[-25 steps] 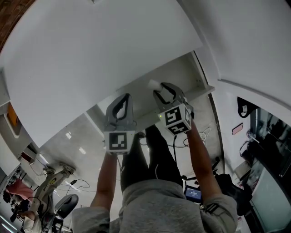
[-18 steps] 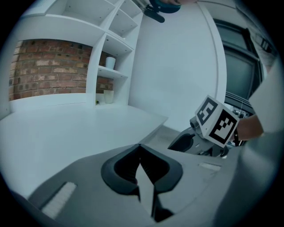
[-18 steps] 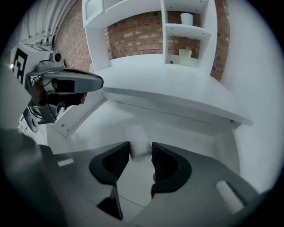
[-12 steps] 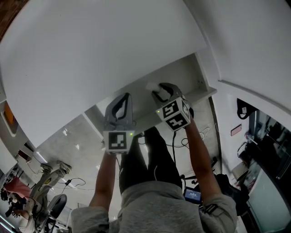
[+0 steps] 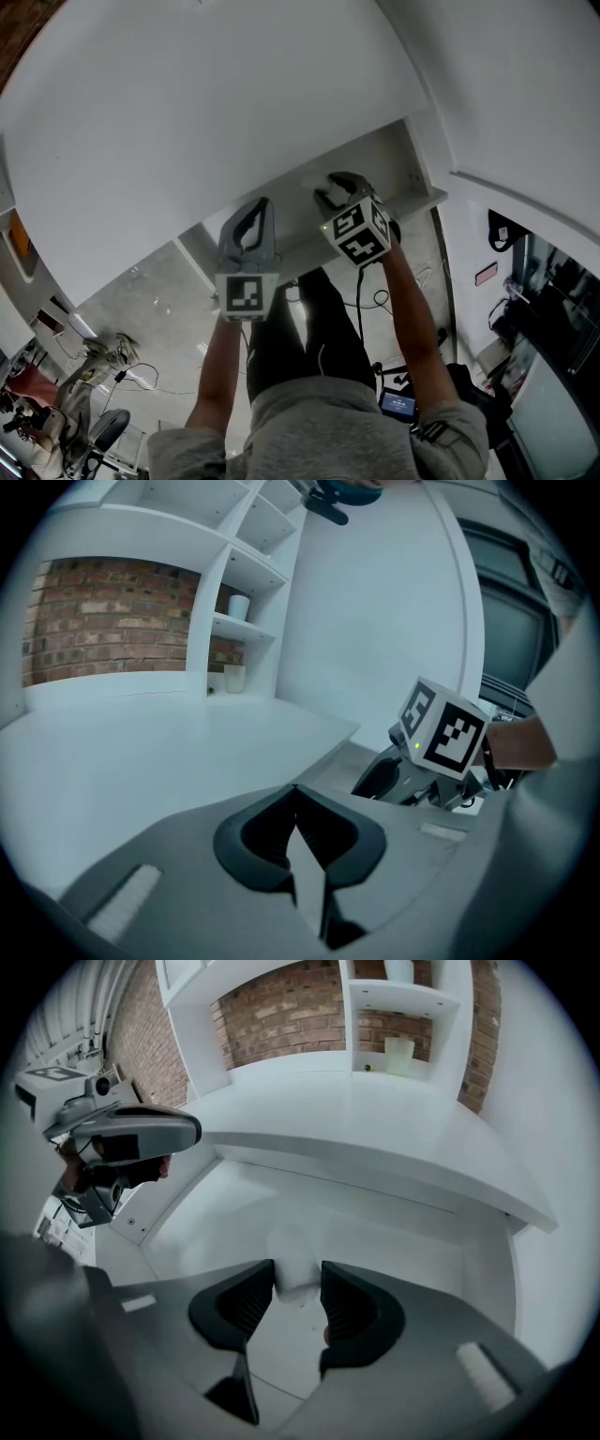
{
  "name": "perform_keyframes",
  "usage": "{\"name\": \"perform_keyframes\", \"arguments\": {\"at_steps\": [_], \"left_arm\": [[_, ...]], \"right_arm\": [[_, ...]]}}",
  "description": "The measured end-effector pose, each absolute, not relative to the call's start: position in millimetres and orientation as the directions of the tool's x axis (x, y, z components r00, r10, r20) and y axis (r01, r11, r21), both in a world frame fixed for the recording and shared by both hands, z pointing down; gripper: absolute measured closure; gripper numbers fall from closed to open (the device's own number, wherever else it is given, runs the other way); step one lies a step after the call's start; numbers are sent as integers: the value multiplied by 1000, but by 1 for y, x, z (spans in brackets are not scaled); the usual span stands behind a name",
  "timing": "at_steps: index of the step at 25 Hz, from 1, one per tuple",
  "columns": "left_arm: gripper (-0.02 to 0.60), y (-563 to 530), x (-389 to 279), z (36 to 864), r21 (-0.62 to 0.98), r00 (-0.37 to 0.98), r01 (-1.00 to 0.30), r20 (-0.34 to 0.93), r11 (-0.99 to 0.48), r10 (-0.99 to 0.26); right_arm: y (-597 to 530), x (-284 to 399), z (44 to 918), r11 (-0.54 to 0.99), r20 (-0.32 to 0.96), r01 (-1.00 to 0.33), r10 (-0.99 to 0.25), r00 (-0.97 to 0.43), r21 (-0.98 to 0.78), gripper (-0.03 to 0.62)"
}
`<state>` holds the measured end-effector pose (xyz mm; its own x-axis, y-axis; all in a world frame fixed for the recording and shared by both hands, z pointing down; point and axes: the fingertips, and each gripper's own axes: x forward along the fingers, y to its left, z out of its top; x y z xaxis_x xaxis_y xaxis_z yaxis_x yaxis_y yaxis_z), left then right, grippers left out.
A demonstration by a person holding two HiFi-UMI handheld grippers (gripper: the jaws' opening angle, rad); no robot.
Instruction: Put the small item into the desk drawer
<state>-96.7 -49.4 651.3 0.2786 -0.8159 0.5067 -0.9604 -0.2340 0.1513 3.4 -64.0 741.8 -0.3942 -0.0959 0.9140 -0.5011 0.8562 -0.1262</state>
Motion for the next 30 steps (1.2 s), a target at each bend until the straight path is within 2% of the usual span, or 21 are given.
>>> {"name": "perform_keyframes", "arguments": {"at_steps": [15,30], "left_arm": [[569,-48,-103,662,159,260,-965,517,-208,-815],[569,-49,-100,664,155,254,-967,526,-202,-811]], "right_arm": [[-74,-6,766,884,925,-456,-84,-372,-104,428],[-80,-3,769,867,921,-488,-104,-376,-101,419]]}}
